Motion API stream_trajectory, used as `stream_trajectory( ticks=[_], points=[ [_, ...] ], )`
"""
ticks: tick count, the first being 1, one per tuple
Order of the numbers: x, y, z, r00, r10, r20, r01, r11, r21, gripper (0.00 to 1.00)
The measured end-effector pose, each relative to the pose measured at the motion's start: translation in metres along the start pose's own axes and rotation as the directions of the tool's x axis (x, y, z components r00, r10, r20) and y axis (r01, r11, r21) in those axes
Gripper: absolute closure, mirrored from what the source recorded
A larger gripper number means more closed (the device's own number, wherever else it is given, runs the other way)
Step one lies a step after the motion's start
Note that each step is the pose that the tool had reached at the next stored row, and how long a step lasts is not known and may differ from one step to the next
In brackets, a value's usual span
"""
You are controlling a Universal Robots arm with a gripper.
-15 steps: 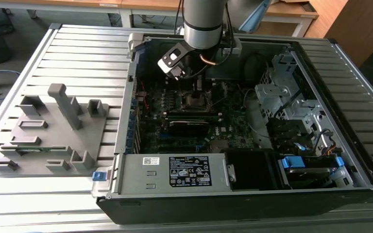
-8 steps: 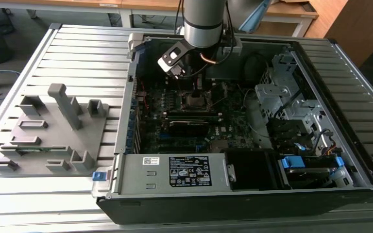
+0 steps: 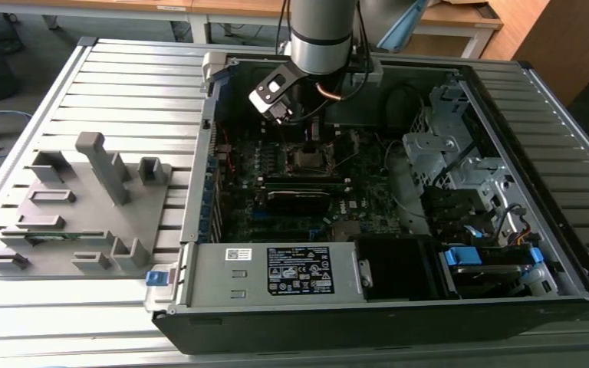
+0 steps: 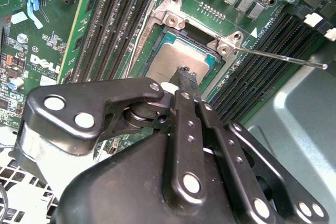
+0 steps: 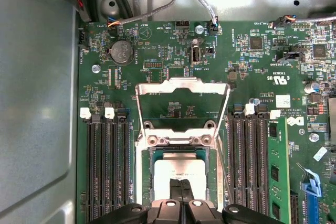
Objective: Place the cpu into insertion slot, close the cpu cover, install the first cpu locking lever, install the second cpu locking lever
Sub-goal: 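Close the cpu cover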
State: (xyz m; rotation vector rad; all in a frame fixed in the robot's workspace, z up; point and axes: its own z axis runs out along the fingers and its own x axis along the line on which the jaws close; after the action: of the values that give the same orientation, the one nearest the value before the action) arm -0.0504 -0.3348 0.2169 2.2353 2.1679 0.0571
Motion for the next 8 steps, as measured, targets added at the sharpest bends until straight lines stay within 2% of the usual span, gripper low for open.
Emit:
stream_trajectory(
  ticks=[8],
  points=[
    [0.0001, 0.0002, -0.0051, 1.0000, 0.000, -0.0003, 0.000, 1.0000, -0.0002, 0.90]
  ],
)
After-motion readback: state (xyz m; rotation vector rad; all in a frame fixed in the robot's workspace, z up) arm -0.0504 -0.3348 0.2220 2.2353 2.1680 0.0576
